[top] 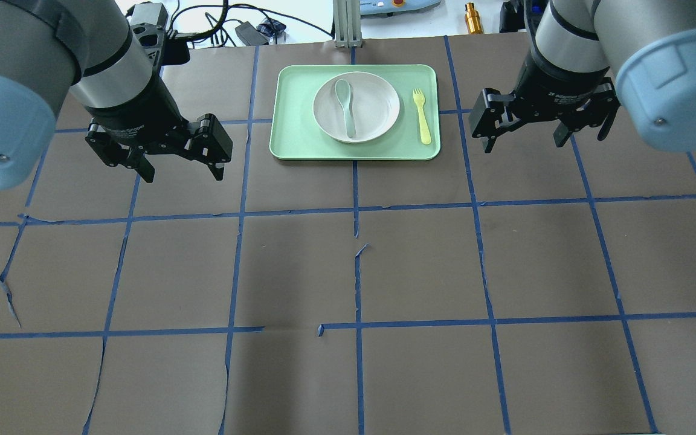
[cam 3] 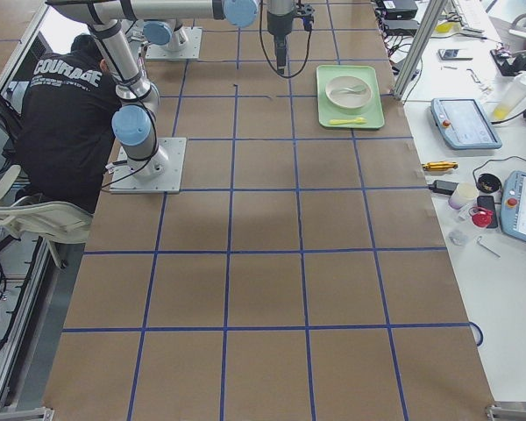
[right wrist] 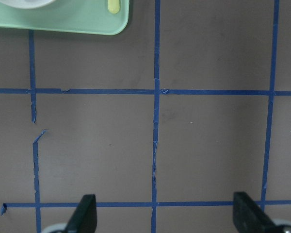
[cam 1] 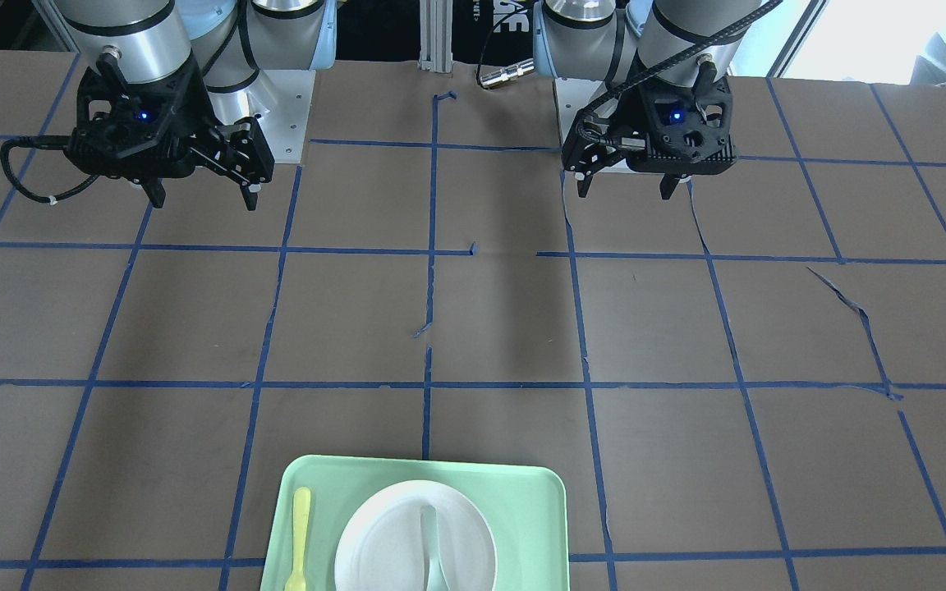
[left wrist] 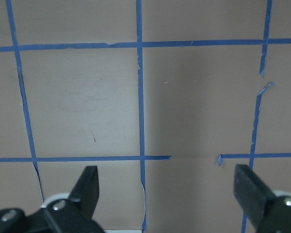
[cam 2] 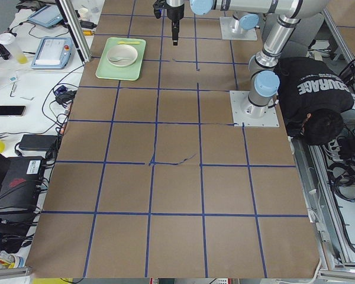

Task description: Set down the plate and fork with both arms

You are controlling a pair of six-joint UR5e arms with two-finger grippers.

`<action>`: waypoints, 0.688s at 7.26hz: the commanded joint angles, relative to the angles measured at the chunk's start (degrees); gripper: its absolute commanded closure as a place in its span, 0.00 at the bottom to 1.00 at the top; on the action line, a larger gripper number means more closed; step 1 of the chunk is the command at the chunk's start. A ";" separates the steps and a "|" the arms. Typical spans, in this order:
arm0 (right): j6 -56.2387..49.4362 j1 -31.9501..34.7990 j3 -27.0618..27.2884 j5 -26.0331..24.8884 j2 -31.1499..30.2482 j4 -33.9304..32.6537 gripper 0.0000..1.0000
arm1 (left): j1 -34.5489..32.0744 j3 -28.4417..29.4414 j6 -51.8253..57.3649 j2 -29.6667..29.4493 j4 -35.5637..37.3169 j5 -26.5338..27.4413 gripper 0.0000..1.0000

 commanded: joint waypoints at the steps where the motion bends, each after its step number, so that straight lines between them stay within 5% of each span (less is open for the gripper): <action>1: 0.09 0.04 -0.01 0.14 -0.07 1.64 0.00 | 0.00 0.07 0.00 0.10 0.08 0.00 0.00; 5: 0.09 0.04 -0.36 0.23 -0.07 1.64 0.00 | 0.00 -0.54 0.00 0.54 -0.01 0.00 0.00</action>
